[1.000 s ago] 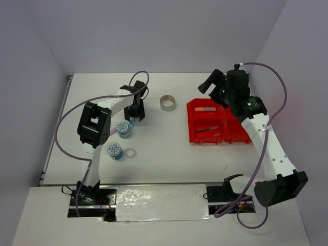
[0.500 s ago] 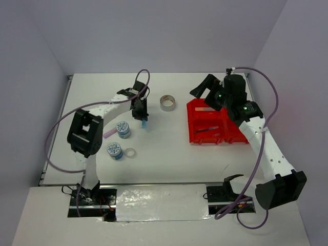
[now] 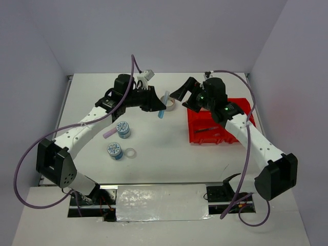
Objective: Sort the stationery into containers
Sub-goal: Pick up the pen from the center of the board, then place the pen in the storage box.
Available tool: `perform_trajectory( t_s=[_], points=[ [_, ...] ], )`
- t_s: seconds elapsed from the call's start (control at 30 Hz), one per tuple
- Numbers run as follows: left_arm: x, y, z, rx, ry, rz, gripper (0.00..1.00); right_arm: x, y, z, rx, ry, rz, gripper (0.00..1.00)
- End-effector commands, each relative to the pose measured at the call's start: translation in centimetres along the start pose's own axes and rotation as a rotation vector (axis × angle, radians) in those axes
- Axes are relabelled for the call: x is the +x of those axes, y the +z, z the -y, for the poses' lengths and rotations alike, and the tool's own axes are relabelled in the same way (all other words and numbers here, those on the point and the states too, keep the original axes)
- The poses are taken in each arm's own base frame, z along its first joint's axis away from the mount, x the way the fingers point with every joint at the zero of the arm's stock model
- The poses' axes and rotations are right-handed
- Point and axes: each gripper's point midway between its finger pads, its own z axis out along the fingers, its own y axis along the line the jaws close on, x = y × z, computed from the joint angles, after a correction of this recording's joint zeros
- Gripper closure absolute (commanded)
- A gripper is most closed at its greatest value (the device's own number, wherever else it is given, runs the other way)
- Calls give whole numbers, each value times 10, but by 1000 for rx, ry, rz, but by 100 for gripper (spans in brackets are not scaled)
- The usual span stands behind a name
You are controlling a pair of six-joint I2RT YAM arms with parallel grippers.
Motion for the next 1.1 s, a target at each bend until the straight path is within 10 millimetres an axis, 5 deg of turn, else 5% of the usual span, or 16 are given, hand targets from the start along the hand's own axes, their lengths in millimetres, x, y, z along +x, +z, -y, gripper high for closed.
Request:
perform_trajectory(
  t_s=[0.0,0.27,0.47,0.5,0.6,0.63,0.67,0.77,0.9,1.0,1.07],
  points=[
    [-3,2,20,111,30,-5,100,-22,2,-46,-136,-27,77,1],
    [-12,-1,31,139,30,14,100,1,30,-54,-132,-43,13,15],
    [-17,3,25,99,24,9,100,18,43,-67,-168,-48,-36,73],
    [-17,3,25,94,26,6,97,18,43,-72,-177,-49,-37,99],
    [-22,4,8,-10,24,-1,47,12,48,-65,-143,-39,-25,100],
    [-26,5,-9,-100,30,6,4,2,50,-48,-65,-23,13,100],
    [-37,1,-11,-144,38,21,1,-8,49,-35,-5,0,49,100],
    [-42,-22,-56,-412,-11,19,1,-55,31,48,328,153,252,100],
    [-39,-90,-116,-784,-110,53,1,-93,-12,140,675,310,527,100],
    [-27,-151,-142,-995,-185,100,1,-102,-16,190,811,380,565,100],
    [-10,-179,-163,-1121,-246,88,1,-109,-15,204,854,404,560,100]
  ],
)
